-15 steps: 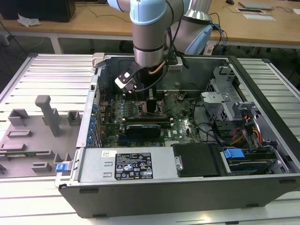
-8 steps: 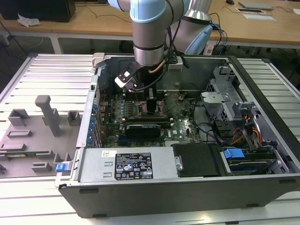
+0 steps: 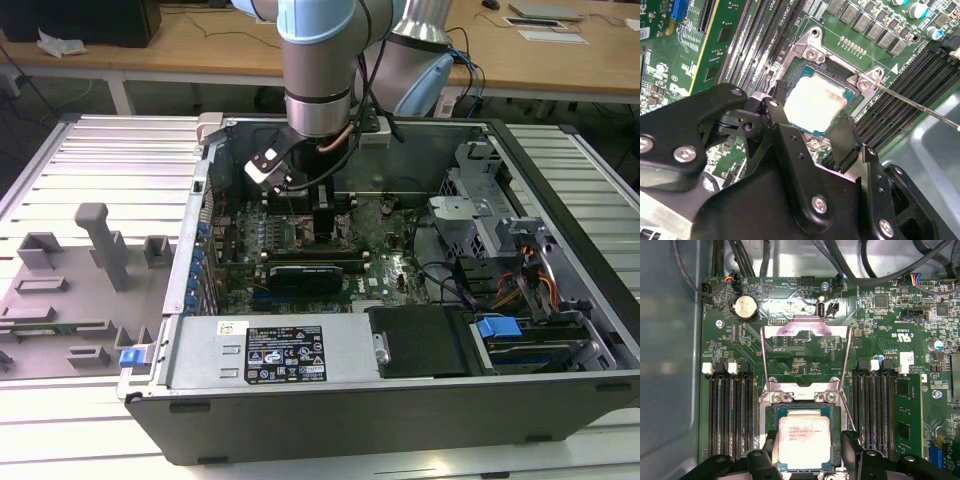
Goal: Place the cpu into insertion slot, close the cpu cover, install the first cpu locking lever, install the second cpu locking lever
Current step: 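Place the cpu into insertion slot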
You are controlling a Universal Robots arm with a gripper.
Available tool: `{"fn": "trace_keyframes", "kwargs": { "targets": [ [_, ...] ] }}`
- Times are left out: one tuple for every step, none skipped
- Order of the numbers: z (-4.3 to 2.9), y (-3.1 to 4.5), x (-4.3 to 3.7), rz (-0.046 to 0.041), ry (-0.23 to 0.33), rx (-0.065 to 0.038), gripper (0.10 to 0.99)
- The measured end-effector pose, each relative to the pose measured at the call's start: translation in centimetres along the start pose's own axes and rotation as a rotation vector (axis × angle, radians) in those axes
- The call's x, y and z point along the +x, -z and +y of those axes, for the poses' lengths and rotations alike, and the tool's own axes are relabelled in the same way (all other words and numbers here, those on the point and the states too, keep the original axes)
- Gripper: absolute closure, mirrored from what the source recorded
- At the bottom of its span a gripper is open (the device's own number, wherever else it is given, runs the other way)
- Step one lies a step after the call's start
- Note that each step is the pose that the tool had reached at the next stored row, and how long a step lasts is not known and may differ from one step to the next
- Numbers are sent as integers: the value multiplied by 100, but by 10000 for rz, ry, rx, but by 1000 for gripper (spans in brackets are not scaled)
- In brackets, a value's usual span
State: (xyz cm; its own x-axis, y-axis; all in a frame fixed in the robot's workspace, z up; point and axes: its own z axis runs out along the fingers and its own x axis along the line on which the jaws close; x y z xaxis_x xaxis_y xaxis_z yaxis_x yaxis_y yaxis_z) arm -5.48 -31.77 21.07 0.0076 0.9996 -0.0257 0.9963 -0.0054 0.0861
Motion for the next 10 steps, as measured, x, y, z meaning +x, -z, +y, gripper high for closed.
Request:
{"fn": "trace_keyframes", "kwargs": {
  "targets": [
    [0,0,0,0,0,0,549],
    [0,1,0,1,0,0,675],
    [0,1,0,0,0,0,733],
    [0,2,0,1,0,0,733],
    [0,2,0,0,0,0,792],
    [0,2,0,0,1,0,855],
    [0,3,0,1,0,0,914],
    [0,4,0,0,0,0,980],
    [0,4,0,1,0,0,980],
    [0,4,0,0,0,0,980]
  ]
}}
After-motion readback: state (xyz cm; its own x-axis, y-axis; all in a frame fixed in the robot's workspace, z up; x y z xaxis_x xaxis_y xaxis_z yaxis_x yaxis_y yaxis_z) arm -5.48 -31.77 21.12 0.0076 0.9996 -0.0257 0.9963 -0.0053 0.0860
